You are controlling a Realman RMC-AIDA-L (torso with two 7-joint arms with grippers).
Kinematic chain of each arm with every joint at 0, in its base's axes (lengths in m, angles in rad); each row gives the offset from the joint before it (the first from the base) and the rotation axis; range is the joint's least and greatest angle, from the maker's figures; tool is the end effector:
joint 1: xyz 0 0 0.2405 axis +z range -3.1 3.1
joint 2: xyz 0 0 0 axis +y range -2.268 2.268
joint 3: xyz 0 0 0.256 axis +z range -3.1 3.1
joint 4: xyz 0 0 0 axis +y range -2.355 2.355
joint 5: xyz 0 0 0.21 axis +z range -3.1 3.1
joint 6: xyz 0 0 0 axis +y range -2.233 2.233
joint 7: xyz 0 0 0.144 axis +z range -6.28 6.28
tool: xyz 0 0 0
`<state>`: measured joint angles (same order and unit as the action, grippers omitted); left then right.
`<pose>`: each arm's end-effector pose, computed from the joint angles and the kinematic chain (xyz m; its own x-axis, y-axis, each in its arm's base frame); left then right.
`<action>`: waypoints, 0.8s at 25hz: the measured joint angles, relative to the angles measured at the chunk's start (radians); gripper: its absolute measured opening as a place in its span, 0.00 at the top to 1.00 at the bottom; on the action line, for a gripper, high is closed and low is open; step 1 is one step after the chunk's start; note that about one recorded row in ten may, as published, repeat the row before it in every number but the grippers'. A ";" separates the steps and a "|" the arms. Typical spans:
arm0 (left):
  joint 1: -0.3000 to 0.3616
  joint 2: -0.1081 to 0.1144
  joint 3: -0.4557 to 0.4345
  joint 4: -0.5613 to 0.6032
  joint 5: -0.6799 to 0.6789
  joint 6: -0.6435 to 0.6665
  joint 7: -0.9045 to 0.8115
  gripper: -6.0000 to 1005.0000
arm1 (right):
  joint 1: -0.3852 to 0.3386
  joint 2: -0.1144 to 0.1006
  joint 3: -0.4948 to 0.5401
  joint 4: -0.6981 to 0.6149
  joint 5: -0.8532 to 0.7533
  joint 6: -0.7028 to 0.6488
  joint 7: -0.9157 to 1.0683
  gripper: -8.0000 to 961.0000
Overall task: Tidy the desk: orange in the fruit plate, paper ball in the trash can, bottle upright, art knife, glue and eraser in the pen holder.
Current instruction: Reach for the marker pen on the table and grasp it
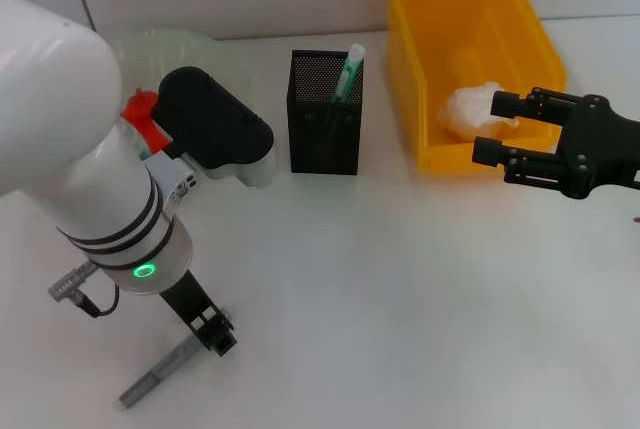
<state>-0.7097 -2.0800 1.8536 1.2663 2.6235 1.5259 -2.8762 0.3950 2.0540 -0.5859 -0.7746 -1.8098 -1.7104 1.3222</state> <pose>-0.1559 0.3217 -0.0750 0.6572 0.5874 -0.4724 0.4138 -0.8049 -0.4253 0.2779 0.3061 0.0599 0.7212 -0.1810 -0.6686 -0.4551 -0.8515 -0.2604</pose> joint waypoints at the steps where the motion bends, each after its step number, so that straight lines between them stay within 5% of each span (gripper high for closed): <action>1: 0.000 0.000 0.001 0.000 0.000 0.001 0.000 0.49 | 0.000 0.000 0.000 0.000 0.000 0.000 0.000 0.25; 20: -0.003 0.000 0.012 -0.001 -0.002 0.000 -0.001 0.61 | -0.002 0.000 0.000 -0.002 0.003 0.000 0.000 0.25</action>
<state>-0.7123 -2.0800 1.8652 1.2655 2.6218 1.5256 -2.8776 0.3930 2.0540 -0.5857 -0.7771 -1.8067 -1.7107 1.3223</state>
